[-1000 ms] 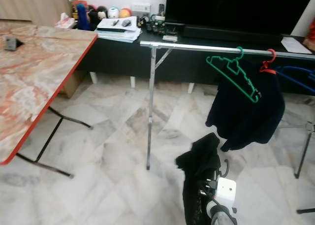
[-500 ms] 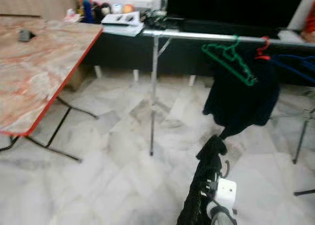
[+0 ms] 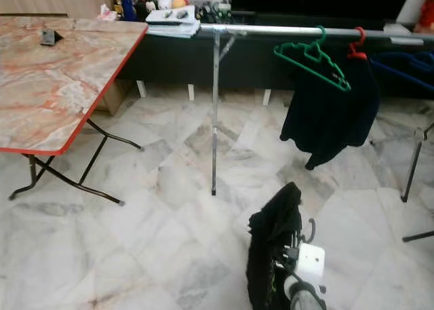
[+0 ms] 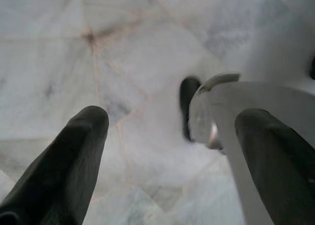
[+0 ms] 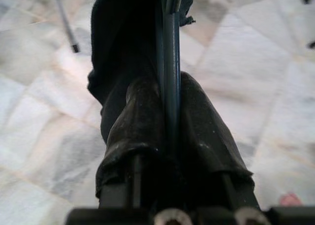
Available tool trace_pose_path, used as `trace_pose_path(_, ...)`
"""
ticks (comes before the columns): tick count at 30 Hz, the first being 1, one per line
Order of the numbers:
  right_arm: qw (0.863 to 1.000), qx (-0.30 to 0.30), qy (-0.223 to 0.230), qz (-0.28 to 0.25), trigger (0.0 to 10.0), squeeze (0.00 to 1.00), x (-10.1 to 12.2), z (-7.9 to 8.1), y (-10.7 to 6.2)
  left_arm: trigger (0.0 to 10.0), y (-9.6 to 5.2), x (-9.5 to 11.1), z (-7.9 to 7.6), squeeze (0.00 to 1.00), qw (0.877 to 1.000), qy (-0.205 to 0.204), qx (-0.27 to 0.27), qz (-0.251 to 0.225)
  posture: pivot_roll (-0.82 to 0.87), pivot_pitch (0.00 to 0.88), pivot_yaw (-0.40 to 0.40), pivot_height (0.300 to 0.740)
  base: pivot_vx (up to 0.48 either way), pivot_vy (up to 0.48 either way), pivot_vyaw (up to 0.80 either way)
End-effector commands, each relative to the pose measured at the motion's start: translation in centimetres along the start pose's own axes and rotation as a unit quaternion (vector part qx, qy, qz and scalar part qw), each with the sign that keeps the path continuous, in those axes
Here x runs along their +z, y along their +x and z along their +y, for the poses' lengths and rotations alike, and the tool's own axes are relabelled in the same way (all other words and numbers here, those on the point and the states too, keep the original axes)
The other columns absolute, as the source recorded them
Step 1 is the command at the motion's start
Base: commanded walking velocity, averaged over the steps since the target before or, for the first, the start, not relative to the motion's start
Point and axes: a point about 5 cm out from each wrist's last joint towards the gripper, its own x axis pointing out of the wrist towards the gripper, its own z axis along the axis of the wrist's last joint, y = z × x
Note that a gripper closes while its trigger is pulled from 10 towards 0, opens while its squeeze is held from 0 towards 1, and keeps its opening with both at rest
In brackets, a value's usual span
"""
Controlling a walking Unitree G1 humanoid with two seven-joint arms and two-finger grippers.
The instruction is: Hang hanger
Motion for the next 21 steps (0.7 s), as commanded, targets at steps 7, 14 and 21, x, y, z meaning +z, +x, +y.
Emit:
trace_pose_path(7,1.000,-0.002,0.001,0.000,10.0,0.00,0.00,0.15,0.01,10.0,-0.51,-1.73,0.16,0.00,0.999,0.000,0.001,0.032,0.05,0.143,-0.035,0.740,-0.168,0.000,0.00)
trace_pose_path(14,1.000,-0.003,-0.002,0.000,10.0,0.00,0.25,0.02,0.18,10.0,-0.51,-1.71,0.13,0.00,0.999,0.002,-0.001,0.032,0.05,0.140,-0.034,0.740,0.000,0.000,0.00)
trace_pose_path(21,1.000,-0.004,-0.003,0.002,10.0,0.00,0.36,-0.12,0.26,10.0,-0.46,-1.55,0.05,0.00,1.000,0.001,-0.003,0.027,0.05,0.132,-0.036,0.740,0.000,0.000,0.00)
